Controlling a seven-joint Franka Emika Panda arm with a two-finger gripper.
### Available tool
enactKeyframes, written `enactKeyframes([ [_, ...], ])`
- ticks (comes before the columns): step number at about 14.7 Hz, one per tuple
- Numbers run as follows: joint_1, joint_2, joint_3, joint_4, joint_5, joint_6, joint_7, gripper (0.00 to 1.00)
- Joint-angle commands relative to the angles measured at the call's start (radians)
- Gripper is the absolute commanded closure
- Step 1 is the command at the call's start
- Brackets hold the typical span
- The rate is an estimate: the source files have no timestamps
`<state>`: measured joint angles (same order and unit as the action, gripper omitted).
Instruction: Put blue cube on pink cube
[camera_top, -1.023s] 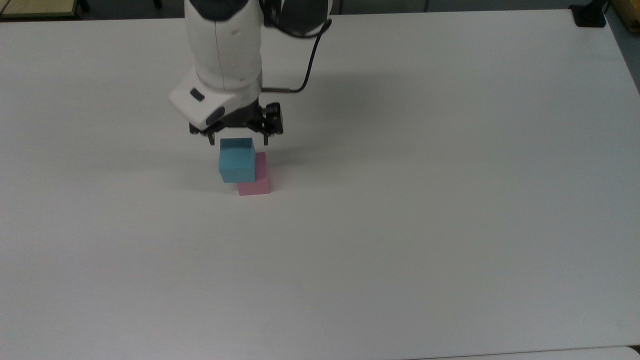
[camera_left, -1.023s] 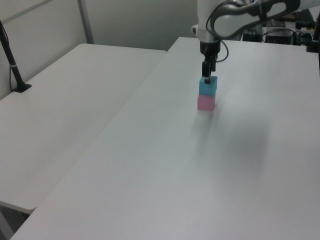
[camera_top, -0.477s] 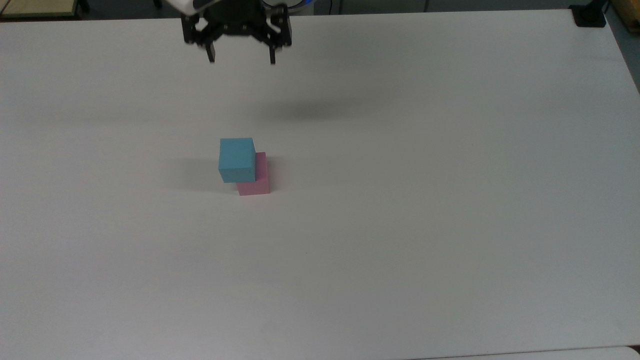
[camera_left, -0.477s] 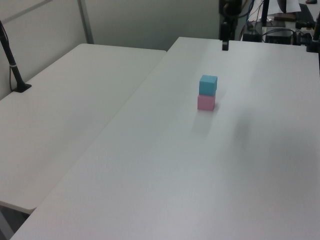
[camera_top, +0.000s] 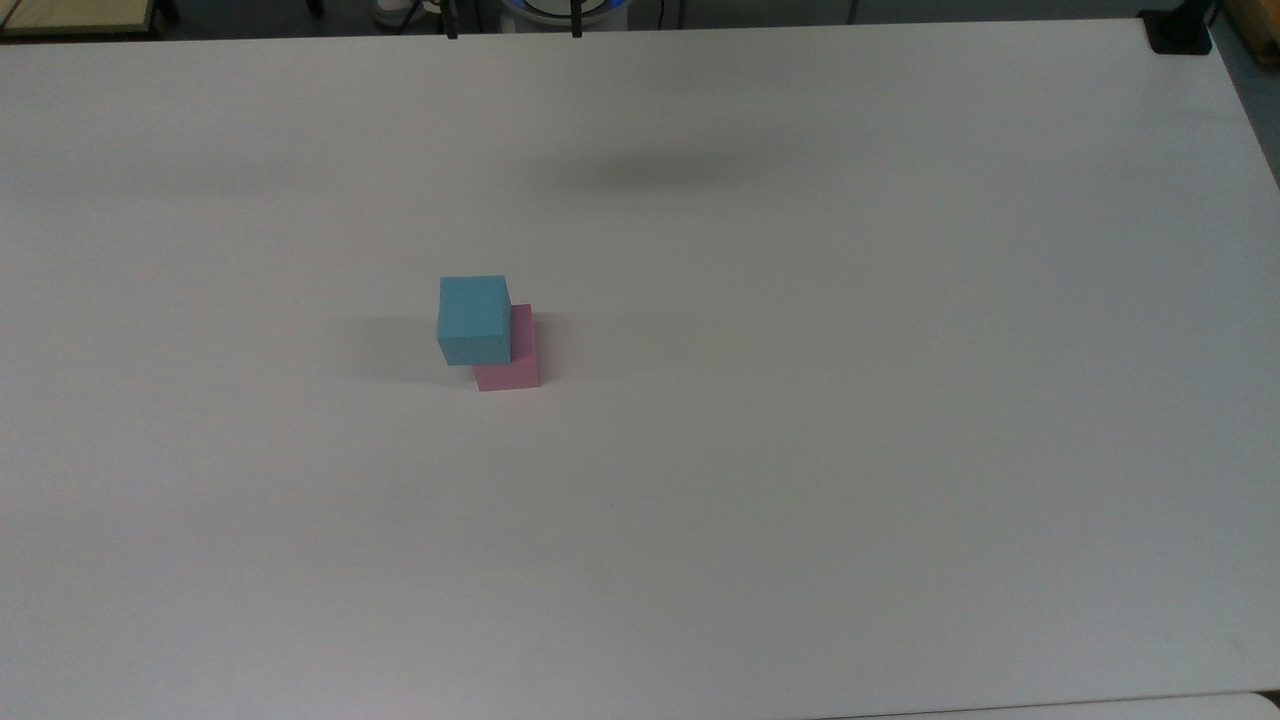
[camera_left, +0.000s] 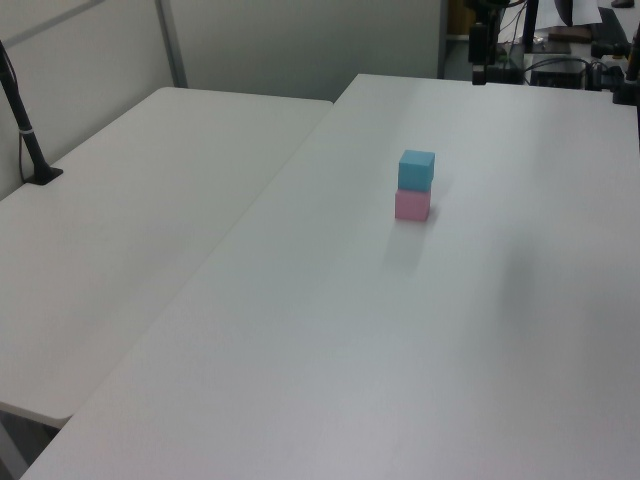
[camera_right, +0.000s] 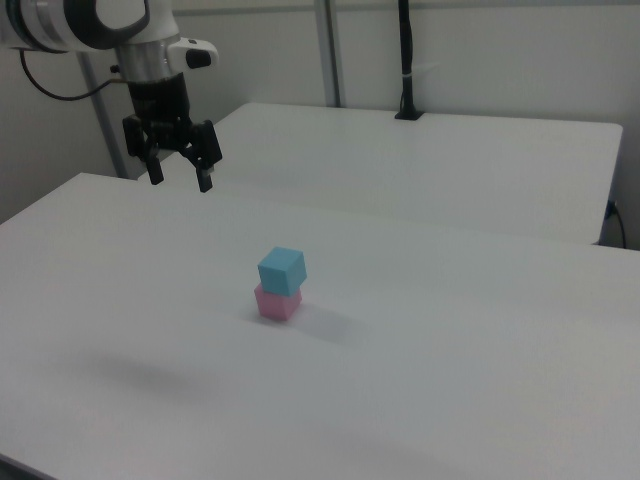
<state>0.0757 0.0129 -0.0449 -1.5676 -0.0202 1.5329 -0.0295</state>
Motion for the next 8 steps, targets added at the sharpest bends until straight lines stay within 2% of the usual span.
enactKeyframes([
  [1,-0.043,-0.033,0.046,-0.035,-0.015,0.003,0.016,0.00],
  [8,-0.043,-0.031,0.040,-0.037,-0.014,0.018,0.014,0.00],
])
